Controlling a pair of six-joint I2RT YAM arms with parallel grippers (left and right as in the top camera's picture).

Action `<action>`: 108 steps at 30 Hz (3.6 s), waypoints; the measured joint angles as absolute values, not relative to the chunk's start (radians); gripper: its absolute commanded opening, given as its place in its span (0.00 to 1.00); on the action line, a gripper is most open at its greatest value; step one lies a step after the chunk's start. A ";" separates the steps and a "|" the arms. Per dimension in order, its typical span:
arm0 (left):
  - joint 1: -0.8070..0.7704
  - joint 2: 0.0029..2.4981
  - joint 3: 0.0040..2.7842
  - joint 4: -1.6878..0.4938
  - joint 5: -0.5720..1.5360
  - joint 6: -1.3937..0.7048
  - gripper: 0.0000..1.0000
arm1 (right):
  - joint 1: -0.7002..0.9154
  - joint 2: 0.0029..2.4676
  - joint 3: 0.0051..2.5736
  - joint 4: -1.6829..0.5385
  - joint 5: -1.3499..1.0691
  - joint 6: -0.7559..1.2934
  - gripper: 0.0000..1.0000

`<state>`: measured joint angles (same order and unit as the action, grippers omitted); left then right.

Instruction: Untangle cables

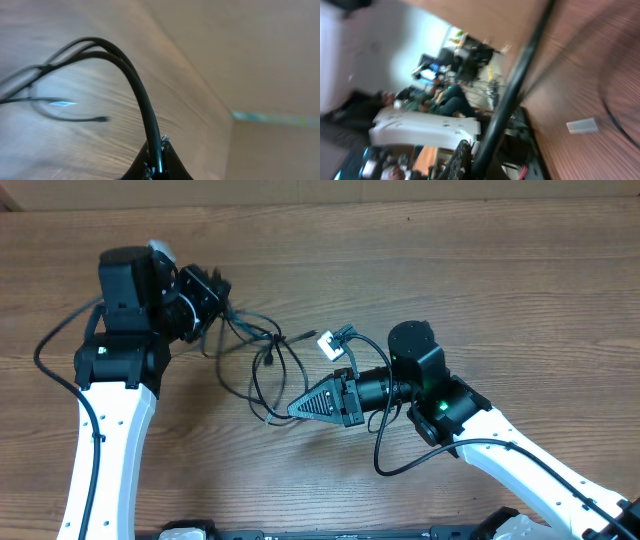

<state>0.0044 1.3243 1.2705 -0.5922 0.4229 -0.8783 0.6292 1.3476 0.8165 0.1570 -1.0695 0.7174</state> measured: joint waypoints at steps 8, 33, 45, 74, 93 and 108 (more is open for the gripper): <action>0.004 1.324 1.271 -0.519 0.673 -0.545 0.04 | 0.630 1.348 0.816 -0.009 -0.812 0.795 1.00; -0.166 1.324 1.271 -0.583 0.591 -0.422 0.04 | 0.630 1.348 0.815 0.273 -0.728 1.264 0.70; -0.177 1.324 1.271 -0.640 0.525 -0.577 0.04 | 0.630 1.348 0.815 0.164 -0.583 1.282 0.29; -0.210 1.324 1.271 -0.793 0.272 -0.852 0.04 | 0.630 1.348 0.812 0.638 -0.734 1.207 0.04; -0.128 1.324 1.271 -0.822 0.078 -1.042 0.04 | 0.630 1.349 0.813 0.534 -1.121 0.998 0.04; -0.083 1.324 1.271 -0.838 0.070 -1.085 0.04 | 0.631 1.347 0.818 -0.300 -0.628 1.103 0.04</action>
<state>-0.0826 1.3243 1.2705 -0.8383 0.0700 -1.0855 0.6308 1.3468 0.8181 -0.3004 -0.6277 1.1027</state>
